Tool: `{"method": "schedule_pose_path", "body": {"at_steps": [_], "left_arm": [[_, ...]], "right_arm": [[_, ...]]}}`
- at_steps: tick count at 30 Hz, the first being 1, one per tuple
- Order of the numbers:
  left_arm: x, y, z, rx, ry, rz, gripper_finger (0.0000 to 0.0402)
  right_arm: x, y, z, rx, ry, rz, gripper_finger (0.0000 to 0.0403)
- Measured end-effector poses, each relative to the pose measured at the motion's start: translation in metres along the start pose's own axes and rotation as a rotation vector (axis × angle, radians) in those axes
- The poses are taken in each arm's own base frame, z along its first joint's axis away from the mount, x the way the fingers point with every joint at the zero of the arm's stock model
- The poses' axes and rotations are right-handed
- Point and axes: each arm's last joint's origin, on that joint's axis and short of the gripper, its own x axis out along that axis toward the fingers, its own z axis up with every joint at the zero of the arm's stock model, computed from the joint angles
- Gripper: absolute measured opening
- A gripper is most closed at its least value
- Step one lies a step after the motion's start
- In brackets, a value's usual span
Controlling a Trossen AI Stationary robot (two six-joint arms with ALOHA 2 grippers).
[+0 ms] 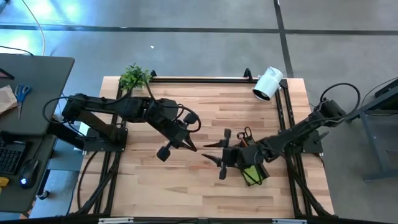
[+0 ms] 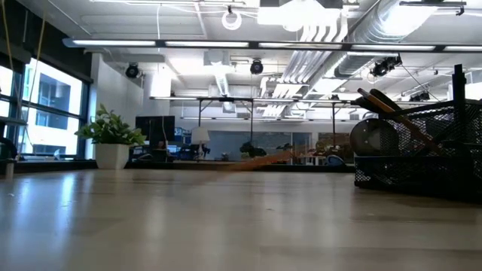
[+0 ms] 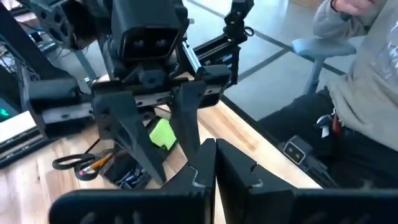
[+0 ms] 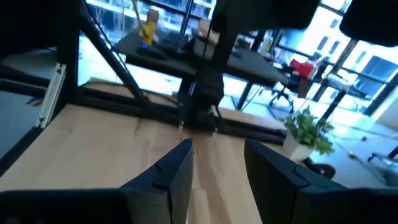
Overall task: Pick and place office supplies into organizer
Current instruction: Put the orange pencil into the black desk organizer
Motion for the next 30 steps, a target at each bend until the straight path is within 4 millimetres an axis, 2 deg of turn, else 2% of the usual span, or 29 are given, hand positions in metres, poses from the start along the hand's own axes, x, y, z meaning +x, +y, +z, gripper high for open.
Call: {"method": "schedule_pose_path", "body": {"at_steps": [6,9,13,17,23,27,30], "left_arm": [[-0.008,-0.004,-0.007,-0.032,0.098,0.04,0.0001],[-0.011,-0.006,-0.013,-0.067,0.15,0.042,0.0001],[-0.008,-0.012,-0.035,-0.113,0.162,0.043,0.0],[0.007,-0.019,-0.077,-0.193,0.225,0.105,0.0],[0.024,-0.02,-0.15,-0.354,0.419,0.211,0.0001],[0.029,-0.012,-0.184,-0.425,0.39,0.208,0.0001],[0.03,-0.001,-0.199,-0.461,0.352,0.256,0.0011]], "right_arm": [[0.0,0.0,-0.013,0.01,0.12,-0.014,0.0138],[-0.004,0.006,-0.025,0.055,0.222,0.065,0.0138],[-0.009,0.011,-0.038,0.174,0.36,0.151,0.0138],[-0.01,0.013,-0.051,0.222,0.464,0.113,0.0138],[0.007,0.003,-0.065,0.086,0.496,0.029,0.0138],[0.022,-0.018,-0.066,0.091,0.469,0.013,0.0138],[0.029,-0.026,-0.062,0.128,0.424,0.07,0.0138]]}}
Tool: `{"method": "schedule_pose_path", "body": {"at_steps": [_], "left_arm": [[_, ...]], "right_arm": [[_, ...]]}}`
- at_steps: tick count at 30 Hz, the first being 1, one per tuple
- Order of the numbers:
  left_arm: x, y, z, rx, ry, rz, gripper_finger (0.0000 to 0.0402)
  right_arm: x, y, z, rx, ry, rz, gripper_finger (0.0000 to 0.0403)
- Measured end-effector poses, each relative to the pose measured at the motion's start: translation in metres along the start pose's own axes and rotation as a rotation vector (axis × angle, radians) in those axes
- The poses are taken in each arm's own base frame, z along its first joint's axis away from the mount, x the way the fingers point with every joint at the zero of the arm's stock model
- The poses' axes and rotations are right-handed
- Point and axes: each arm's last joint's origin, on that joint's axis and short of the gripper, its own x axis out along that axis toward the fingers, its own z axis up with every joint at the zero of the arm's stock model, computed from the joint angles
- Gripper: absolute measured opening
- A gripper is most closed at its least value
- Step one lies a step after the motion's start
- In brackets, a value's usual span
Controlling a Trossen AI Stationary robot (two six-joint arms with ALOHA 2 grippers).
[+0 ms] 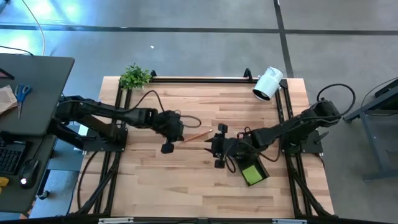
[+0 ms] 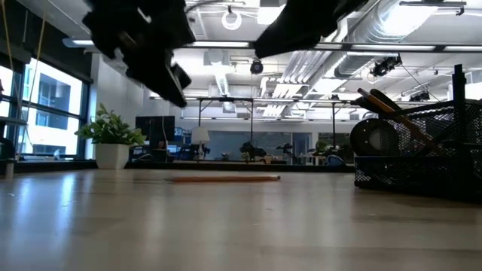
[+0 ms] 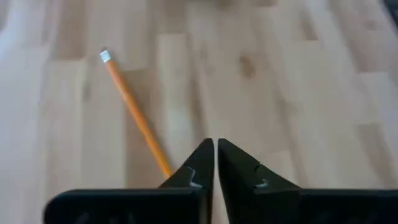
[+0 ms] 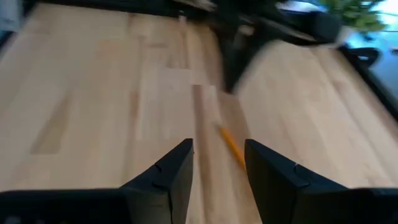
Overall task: Pick and place office supplies into organizer
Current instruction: Put the orange pencil into the black desk organizer
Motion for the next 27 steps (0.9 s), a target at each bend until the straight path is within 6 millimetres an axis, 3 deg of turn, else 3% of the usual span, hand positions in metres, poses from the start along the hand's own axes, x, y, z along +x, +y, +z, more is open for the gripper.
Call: {"method": "schedule_pose_path", "body": {"at_steps": [7,11,14,19,27], "left_arm": [[0.017,0.037,-0.011,-0.169,-0.023,0.132,0.0116],[0.035,0.045,-0.021,-0.219,0.046,0.155,0.0179],[0.05,0.047,-0.029,-0.239,0.107,0.168,0.0204],[0.065,0.052,-0.041,-0.245,0.184,0.239,0.02],[0.069,0.054,-0.045,-0.23,0.221,0.305,0.0117]], "right_arm": [[0.0,0.002,0.002,0.008,-0.014,0.097,0.0138],[-0.004,0.012,0.001,-0.009,-0.016,0.125,0.0138],[-0.007,0.018,0.0,-0.024,-0.017,0.135,0.0138],[-0.011,0.023,-0.001,-0.04,-0.016,0.104,0.0138],[-0.01,0.022,-0.001,-0.039,-0.019,0.09,0.0138]]}}
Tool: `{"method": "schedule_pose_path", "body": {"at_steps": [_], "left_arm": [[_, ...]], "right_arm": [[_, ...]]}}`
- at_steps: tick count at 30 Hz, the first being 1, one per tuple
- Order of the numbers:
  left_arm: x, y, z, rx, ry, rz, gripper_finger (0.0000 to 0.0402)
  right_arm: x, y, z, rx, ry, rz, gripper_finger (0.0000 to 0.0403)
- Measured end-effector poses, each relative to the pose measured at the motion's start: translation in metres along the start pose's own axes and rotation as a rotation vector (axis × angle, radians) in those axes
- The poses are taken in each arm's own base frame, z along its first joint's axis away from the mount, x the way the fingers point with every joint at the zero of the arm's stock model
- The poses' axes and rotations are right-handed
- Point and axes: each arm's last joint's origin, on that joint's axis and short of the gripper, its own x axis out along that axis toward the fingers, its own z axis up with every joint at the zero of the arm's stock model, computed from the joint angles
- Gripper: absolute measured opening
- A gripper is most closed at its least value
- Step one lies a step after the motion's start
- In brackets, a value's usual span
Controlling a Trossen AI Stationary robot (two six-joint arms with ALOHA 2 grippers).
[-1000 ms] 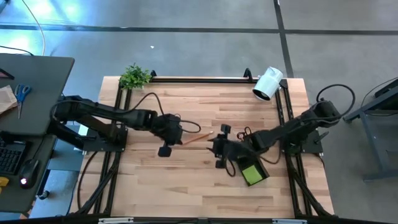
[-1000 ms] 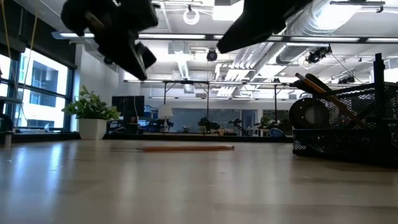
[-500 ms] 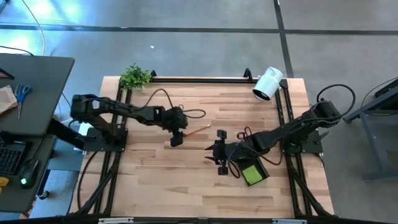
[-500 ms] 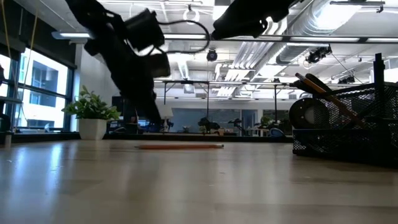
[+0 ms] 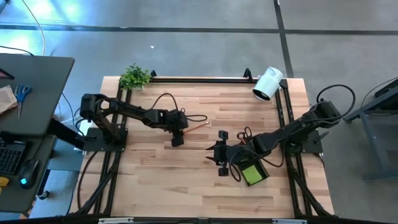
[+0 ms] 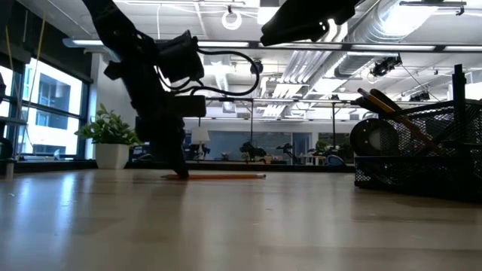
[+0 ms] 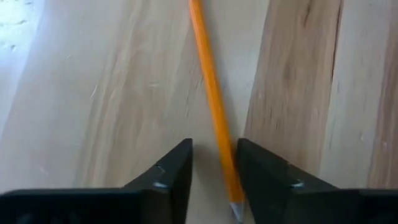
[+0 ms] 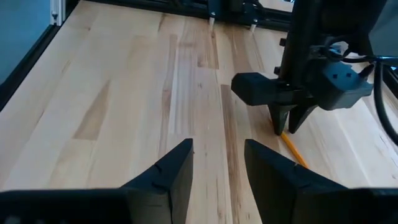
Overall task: Pick and place office supplies into organizer
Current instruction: Put the orange pencil into the black desk organizer
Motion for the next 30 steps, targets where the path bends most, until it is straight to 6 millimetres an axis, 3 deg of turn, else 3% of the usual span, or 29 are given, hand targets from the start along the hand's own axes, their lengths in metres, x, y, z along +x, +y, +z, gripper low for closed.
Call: {"method": "schedule_pose_path", "body": {"at_steps": [12,22,25,30], "left_arm": [[0.008,0.0,-0.003,0.046,0.036,0.005,0.001],[0.002,-0.002,0.002,0.078,-0.025,-0.06,0.0003],[0.002,-0.002,0.002,0.091,-0.027,-0.065,0.0005],[0.002,-0.002,0.002,0.096,-0.032,-0.076,0.0002]], "right_arm": [[0.003,-0.01,-0.007,-0.033,0.08,-0.068,0.0138],[0.021,-0.072,-0.021,0.033,0.251,-0.109,0.0138],[0.032,-0.094,-0.033,0.027,0.329,-0.152,0.0138],[0.057,-0.115,-0.052,0.056,0.401,-0.067,0.0138]]}}
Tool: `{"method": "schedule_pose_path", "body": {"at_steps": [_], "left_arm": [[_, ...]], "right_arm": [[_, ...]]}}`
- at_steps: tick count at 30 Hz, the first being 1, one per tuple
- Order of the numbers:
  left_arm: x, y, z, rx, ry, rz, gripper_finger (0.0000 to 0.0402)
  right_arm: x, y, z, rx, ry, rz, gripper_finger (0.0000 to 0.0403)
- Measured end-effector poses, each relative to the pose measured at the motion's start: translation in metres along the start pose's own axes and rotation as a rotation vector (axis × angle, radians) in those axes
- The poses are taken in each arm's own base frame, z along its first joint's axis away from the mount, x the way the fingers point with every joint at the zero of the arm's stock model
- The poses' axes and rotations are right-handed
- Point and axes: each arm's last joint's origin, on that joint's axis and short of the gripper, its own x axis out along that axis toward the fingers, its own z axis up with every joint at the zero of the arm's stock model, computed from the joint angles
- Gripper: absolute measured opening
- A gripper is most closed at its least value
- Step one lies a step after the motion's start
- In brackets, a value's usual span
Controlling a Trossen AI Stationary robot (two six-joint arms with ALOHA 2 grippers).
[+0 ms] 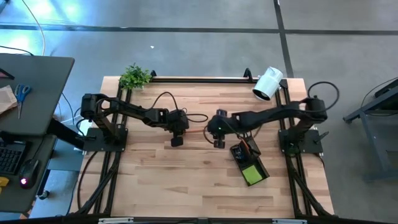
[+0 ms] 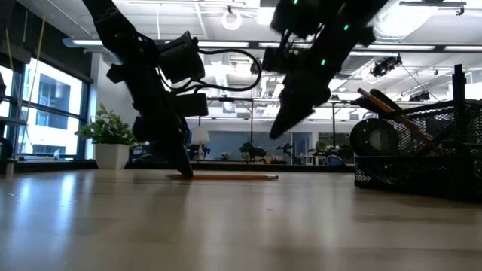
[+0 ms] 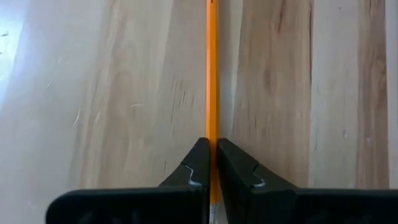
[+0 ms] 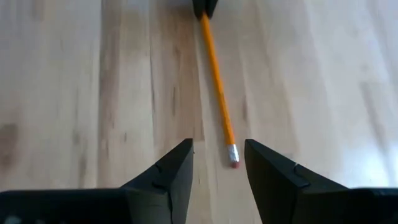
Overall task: Pick and place office supplies into organizer
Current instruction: Put the orange pencil into the black desk organizer
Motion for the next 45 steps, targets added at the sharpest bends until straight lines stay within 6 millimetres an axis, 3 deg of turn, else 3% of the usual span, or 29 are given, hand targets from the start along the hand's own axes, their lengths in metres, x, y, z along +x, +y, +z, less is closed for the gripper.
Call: {"method": "schedule_pose_path", "body": {"at_steps": [12,16,19,32,39,45], "left_arm": [[0.0,-0.001,0.0,0.012,-0.003,-0.012,0.0001],[0.0,-0.002,0.002,0.015,-0.018,-0.047,0.0001],[0.0,-0.002,0.003,0.025,-0.027,-0.066,0.0001],[-0.002,-0.003,0.005,0.029,-0.048,-0.085,0.0001],[-0.007,-0.003,0.008,0.031,-0.074,-0.111,0.0001],[-0.006,-0.011,0.001,0.069,-0.012,-0.248,0.0]], "right_arm": [[0.053,-0.01,-0.018,-0.068,0.096,0.031,0.0138],[0.057,-0.013,-0.021,-0.057,0.11,0.025,0.0138],[0.05,-0.015,-0.019,-0.038,0.114,0.02,0.0138],[-0.015,-0.006,0.001,0.025,-0.008,0.039,0.0138],[-0.009,0.001,-0.003,0.025,0.032,0.05,0.0138],[-0.001,0.002,-0.005,0.022,0.056,0.05,0.0138]]}}
